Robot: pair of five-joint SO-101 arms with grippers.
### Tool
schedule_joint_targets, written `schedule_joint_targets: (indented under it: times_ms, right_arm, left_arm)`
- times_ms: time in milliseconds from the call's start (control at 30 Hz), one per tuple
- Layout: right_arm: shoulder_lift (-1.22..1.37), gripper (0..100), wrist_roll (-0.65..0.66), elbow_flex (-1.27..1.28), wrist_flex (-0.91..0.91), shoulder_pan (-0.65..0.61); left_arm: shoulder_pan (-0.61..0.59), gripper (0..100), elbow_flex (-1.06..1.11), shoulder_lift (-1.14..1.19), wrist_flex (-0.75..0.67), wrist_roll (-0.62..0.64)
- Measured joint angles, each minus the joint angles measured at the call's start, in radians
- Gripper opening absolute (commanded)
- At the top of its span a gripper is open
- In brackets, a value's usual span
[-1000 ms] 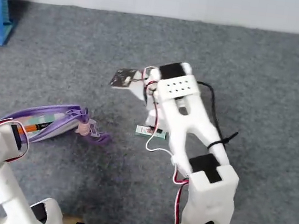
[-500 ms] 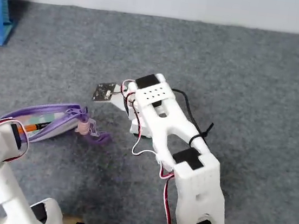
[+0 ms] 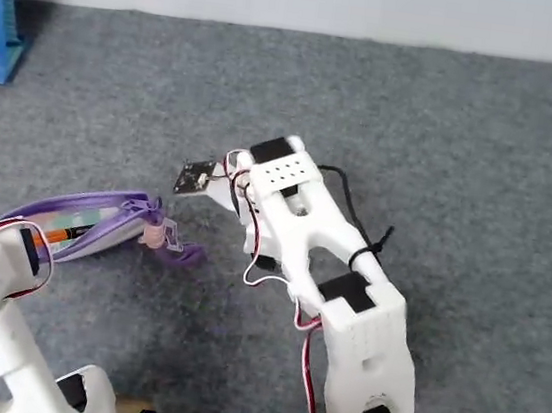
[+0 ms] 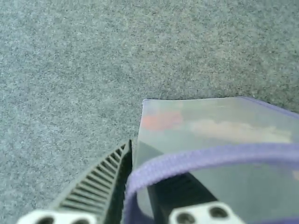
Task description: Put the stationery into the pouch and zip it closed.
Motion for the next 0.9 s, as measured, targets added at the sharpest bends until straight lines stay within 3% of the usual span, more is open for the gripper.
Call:
schedule_joint_targets:
  times_ms: [200, 567, 900]
  right_arm:
    - [-0.249, 0.9, -0.110, 0.000, 0.155, 0.000]
    - [-0.677, 0.9, -0.582, 0.149, 0.160, 0.000]
    - [-1.080, 0.9, -0.875, 0.163, 0.160, -0.051]
  left_arm:
    - [0.000, 1, 0.000, 0.000, 0.000, 0.000]
    - [0.060, 1, -0.003, 0.000, 0.011, 0.000]
    - [0.140, 1, -0.023, 0.006, 0.048, 0.021]
